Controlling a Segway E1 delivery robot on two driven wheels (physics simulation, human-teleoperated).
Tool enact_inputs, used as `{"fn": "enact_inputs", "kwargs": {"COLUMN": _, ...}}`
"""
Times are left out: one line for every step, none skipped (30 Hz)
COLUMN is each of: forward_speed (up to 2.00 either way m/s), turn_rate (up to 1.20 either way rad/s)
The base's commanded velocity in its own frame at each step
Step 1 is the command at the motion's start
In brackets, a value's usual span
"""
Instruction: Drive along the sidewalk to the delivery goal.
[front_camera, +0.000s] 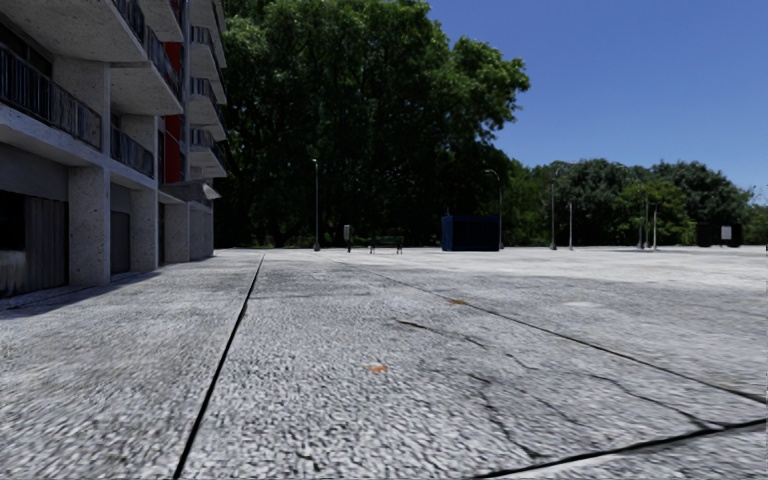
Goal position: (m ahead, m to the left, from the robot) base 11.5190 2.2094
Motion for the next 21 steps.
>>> {"fn": "enact_inputs", "kwargs": {"forward_speed": 2.00, "turn_rate": 0.66}}
{"fn": "enact_inputs", "kwargs": {"forward_speed": 2.00, "turn_rate": 0.21}}
{"fn": "enact_inputs", "kwargs": {"forward_speed": 2.00, "turn_rate": 0.01}}
{"fn": "enact_inputs", "kwargs": {"forward_speed": 2.00, "turn_rate": 0.00}}
{"fn": "enact_inputs", "kwargs": {"forward_speed": 2.00, "turn_rate": 0.00}}
{"fn": "enact_inputs", "kwargs": {"forward_speed": 2.00, "turn_rate": 0.00}}
{"fn": "enact_inputs", "kwargs": {"forward_speed": 2.00, "turn_rate": 0.00}}
{"fn": "enact_inputs", "kwargs": {"forward_speed": 2.00, "turn_rate": 0.00}}
{"fn": "enact_inputs", "kwargs": {"forward_speed": 2.00, "turn_rate": 0.00}}
{"fn": "enact_inputs", "kwargs": {"forward_speed": 2.00, "turn_rate": 0.00}}
{"fn": "enact_inputs", "kwargs": {"forward_speed": 2.00, "turn_rate": 0.00}}
{"fn": "enact_inputs", "kwargs": {"forward_speed": 2.00, "turn_rate": 0.00}}
{"fn": "enact_inputs", "kwargs": {"forward_speed": 2.00, "turn_rate": 0.00}}
{"fn": "enact_inputs", "kwargs": {"forward_speed": 2.00, "turn_rate": 0.00}}
{"fn": "enact_inputs", "kwargs": {"forward_speed": 2.00, "turn_rate": 0.00}}
{"fn": "enact_inputs", "kwargs": {"forward_speed": 2.00, "turn_rate": 0.00}}
{"fn": "enact_inputs", "kwargs": {"forward_speed": 2.00, "turn_rate": 0.00}}
{"fn": "enact_inputs", "kwargs": {"forward_speed": 2.00, "turn_rate": 0.14}}
{"fn": "enact_inputs", "kwargs": {"forward_speed": 2.00, "turn_rate": 0.36}}
{"fn": "enact_inputs", "kwargs": {"forward_speed": 2.00, "turn_rate": 0.36}}
{"fn": "enact_inputs", "kwargs": {"forward_speed": 2.00, "turn_rate": 0.54}}
